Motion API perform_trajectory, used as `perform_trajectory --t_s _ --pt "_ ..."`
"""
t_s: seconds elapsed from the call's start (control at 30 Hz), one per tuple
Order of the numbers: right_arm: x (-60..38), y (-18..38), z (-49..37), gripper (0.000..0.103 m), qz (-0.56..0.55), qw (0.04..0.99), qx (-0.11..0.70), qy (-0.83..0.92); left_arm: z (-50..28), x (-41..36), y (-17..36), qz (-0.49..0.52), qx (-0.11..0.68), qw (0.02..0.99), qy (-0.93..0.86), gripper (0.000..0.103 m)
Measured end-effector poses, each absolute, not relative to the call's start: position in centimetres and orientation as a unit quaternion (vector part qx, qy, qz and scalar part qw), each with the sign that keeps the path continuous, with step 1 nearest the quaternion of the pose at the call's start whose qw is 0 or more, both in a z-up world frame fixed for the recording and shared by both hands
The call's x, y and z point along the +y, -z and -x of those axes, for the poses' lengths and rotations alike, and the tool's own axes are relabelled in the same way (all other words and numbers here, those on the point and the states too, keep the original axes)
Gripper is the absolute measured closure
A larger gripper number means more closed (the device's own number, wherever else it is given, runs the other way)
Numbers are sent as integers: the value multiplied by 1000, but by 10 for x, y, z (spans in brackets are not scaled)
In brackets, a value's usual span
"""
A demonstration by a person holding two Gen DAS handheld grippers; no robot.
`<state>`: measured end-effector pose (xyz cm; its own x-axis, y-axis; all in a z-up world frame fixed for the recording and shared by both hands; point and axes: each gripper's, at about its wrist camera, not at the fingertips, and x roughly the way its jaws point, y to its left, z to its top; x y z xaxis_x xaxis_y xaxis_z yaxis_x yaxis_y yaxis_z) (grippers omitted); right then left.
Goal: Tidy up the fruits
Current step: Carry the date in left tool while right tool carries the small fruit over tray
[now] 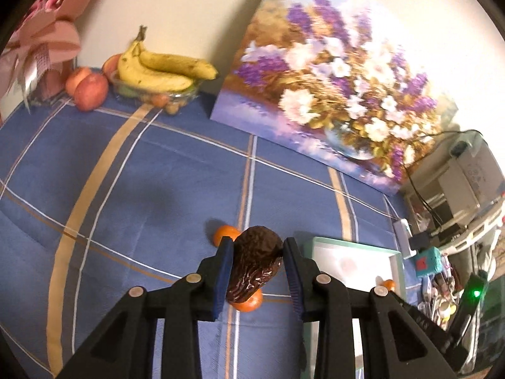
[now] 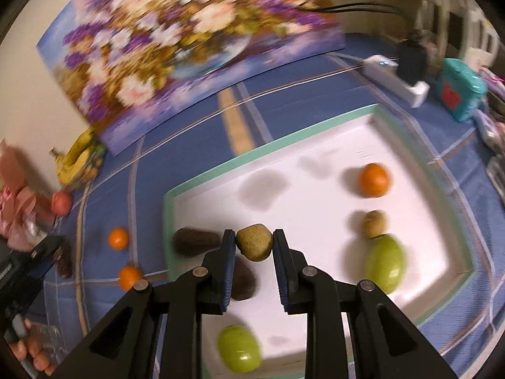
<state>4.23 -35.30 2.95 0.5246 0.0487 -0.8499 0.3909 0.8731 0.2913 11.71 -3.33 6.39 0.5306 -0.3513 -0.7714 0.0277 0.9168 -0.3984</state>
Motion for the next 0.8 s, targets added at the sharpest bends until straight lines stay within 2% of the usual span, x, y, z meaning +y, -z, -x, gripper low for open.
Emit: perform_trajectory --t_s 0.37,0.57,0.8 --pt "-413 -52 -13 78 -240 845 435 200 -97 -100 -78 139 478 844 198 68" --pt "-426 -54 -4 78 -247 843 426 218 -87 -141 -65 102 503 827 231 68" --pt "-413 -36 -17 78 -238 837 456 187 -81 -170 -35 61 537 808 233 68"
